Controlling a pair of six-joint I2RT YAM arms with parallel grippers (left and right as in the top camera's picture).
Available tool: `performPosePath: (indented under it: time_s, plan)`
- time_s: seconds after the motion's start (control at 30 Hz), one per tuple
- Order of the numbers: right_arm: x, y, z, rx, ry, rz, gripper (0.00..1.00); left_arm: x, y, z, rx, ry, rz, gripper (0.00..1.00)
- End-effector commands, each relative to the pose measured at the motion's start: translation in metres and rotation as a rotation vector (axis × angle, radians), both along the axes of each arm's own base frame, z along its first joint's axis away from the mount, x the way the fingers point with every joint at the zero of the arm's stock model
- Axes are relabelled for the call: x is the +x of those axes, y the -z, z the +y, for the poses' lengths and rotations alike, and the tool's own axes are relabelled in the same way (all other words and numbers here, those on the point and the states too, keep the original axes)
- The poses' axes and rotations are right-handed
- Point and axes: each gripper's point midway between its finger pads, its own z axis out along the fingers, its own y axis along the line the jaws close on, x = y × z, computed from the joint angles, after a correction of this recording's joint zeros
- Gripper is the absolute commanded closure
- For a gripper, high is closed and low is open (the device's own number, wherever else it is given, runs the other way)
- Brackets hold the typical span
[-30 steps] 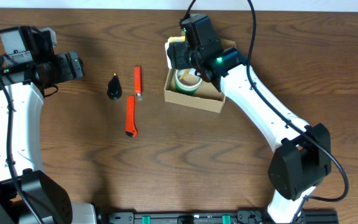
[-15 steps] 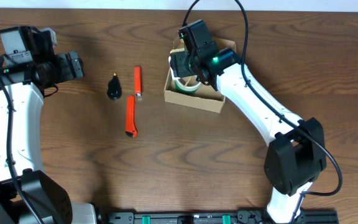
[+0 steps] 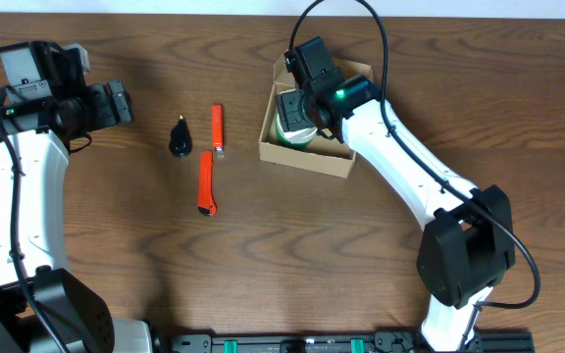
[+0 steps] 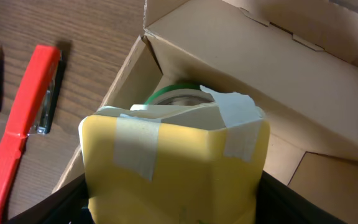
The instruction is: Pack container
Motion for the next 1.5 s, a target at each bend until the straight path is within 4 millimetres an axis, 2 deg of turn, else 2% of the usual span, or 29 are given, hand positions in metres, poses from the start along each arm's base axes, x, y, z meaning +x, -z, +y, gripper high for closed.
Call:
performPosePath:
  time_s: [0.0, 0.2, 0.4, 0.5, 0.6, 0.67, 0.83, 0.97, 1.23, 1.47]
  plan:
    - [0.007, -0.005, -0.004, -0.014, 0.005, -0.020, 0.28, 0.003, -0.009, 0.002, 0.012, 0.003, -0.018, 0.05]
    - [0.008, 0.000, -0.003, -0.025, -0.011, -0.020, 0.21, 0.003, -0.009, 0.002, 0.012, 0.003, -0.018, 0.05]
    - [0.008, 0.031, -0.002, -0.052, -0.015, 0.038, 0.17, 0.003, -0.009, 0.002, 0.012, 0.003, -0.018, 0.05]
    - [0.009, 0.039, -0.001, -0.059, -0.015, 0.050, 0.15, 0.003, -0.009, 0.002, 0.012, 0.003, -0.018, 0.04]
    - [0.010, 0.039, -0.001, -0.057, -0.015, 0.044, 0.12, 0.003, -0.009, 0.002, 0.012, 0.003, -0.018, 0.05]
    - [0.012, 0.038, 0.000, -0.056, -0.021, 0.037, 0.05, 0.003, -0.009, 0.002, 0.012, 0.003, -0.018, 0.05]
    - [0.013, 0.038, 0.001, -0.061, -0.033, 0.030, 0.02, 0.003, -0.009, 0.002, 0.012, 0.003, -0.018, 0.05]
    - [0.016, 0.033, 0.002, -0.068, -0.056, 0.014, 0.02, 0.003, -0.009, 0.002, 0.012, 0.003, -0.018, 0.05]
    - [0.026, 0.007, 0.007, -0.051, -0.063, -0.032, 0.03, 0.003, -0.009, 0.002, 0.012, 0.003, -0.018, 0.05]
    - [0.023, 0.009, 0.003, -0.071, -0.065, -0.017, 0.07, 0.003, -0.009, 0.002, 0.012, 0.003, -0.019, 0.05]
